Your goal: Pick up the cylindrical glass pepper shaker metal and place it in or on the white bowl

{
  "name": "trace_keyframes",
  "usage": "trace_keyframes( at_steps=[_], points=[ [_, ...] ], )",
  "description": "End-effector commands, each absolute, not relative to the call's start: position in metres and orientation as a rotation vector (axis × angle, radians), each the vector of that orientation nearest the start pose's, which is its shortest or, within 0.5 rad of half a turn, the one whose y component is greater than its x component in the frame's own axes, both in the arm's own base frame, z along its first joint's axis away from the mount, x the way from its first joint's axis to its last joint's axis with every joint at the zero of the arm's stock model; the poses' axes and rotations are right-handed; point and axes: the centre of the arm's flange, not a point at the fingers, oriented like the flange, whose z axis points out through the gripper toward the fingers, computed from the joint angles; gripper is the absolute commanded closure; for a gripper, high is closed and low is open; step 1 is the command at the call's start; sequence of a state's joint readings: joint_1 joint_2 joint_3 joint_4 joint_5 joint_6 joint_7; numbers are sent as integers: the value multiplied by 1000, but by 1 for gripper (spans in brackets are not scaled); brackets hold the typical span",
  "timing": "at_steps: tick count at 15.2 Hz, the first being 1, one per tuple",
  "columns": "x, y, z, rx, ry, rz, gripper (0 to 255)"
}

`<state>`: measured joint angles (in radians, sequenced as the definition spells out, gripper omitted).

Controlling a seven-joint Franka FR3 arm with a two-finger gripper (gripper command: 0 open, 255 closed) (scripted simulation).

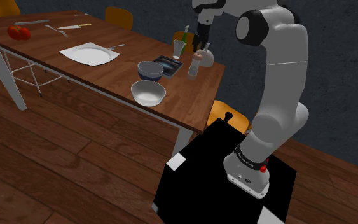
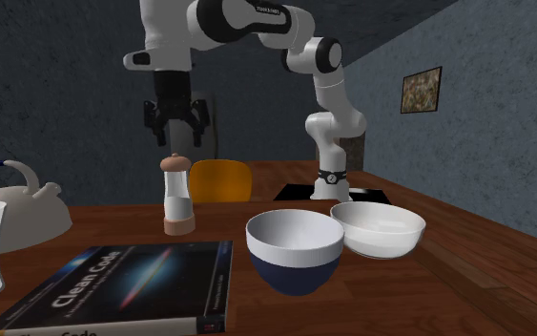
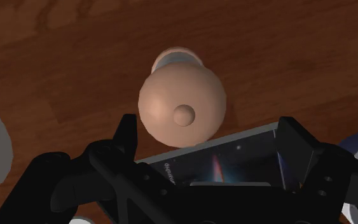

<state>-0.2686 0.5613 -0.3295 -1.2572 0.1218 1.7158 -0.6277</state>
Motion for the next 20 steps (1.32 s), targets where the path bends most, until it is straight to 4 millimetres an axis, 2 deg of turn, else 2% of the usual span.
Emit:
trace_keyframes(
  at_steps=[1,9,16,17,20],
  points=[
    [632,-355,435,-3138,-91,140,0],
    [628,-355,395,-3138,-91,140,0],
    [628,-355,395,-3138,-91,140,0],
    [628,-355,395,-3138,-91,140,255],
    [628,-355,395,-3138,-91,140,255]
  ],
)
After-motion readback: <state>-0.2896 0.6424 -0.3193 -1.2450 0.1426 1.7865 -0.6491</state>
